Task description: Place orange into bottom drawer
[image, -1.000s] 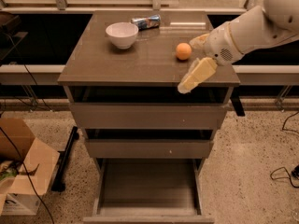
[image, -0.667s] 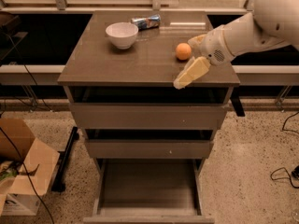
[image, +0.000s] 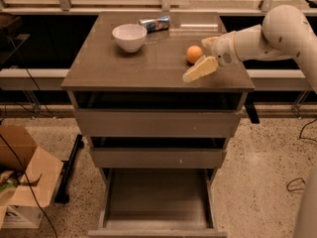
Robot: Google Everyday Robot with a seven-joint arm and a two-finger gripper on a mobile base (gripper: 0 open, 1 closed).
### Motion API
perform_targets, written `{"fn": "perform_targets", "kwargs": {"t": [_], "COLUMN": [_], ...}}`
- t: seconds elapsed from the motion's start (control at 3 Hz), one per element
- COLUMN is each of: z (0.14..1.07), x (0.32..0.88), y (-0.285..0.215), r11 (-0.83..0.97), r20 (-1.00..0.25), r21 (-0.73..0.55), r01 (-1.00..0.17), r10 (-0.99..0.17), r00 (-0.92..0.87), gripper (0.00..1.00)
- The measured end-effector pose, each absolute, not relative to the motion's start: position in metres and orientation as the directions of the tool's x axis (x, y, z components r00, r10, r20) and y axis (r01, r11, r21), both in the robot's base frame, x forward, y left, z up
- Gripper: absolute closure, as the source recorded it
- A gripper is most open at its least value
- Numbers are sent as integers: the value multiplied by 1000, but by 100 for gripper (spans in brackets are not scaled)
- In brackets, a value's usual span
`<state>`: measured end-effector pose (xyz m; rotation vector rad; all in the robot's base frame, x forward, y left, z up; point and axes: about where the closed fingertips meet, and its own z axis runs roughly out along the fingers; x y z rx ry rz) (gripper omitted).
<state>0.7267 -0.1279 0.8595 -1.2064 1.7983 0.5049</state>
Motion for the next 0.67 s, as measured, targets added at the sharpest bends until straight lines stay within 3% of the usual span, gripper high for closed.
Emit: {"fn": "perform_targets", "kwargs": {"t": [0.67], "z": [845], "x": [773], "y": [-134], "r11": [470], "r20": [-863], "r21": [-111], "r01": [-876], "r10": [-483], "r00": [-150], "gripper": [0]}}
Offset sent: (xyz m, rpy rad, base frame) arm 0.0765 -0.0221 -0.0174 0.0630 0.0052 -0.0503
